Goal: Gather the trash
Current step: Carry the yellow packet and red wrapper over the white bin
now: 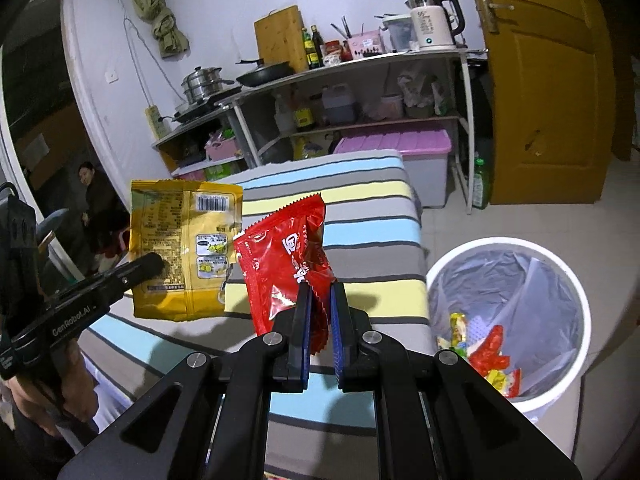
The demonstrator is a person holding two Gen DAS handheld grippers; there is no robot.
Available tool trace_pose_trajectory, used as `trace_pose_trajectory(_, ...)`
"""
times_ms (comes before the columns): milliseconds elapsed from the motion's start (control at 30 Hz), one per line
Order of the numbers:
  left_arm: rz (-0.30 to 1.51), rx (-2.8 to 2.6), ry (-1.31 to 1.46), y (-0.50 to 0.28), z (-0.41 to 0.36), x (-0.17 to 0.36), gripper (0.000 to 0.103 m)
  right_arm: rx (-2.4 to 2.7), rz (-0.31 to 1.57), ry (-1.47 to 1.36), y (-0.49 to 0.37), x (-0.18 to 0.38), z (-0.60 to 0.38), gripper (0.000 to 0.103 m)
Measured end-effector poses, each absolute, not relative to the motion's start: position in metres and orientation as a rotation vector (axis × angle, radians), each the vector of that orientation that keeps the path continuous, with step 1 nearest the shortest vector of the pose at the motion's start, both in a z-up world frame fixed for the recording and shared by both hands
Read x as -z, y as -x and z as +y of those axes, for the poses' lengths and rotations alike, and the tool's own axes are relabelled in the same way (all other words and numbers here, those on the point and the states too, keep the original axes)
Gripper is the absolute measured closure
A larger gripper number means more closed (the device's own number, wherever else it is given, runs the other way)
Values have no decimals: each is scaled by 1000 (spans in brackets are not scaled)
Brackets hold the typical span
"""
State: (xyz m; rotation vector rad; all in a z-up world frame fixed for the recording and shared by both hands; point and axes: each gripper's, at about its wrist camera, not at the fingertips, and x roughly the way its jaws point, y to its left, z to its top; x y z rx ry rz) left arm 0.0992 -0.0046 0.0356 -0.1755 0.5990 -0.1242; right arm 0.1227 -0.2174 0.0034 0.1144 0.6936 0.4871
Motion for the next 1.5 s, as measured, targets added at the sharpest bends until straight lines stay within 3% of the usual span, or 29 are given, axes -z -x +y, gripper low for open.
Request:
trace_pose_trajectory(633, 582, 232, 117, -113, -62, -52, 101, -379, 638, -146, -102, -17, -269, 94)
trace_pose_trajectory(1500, 634, 394, 76, -162, -149, -34, 101, -214, 667, -238, -108, 6, -348, 94)
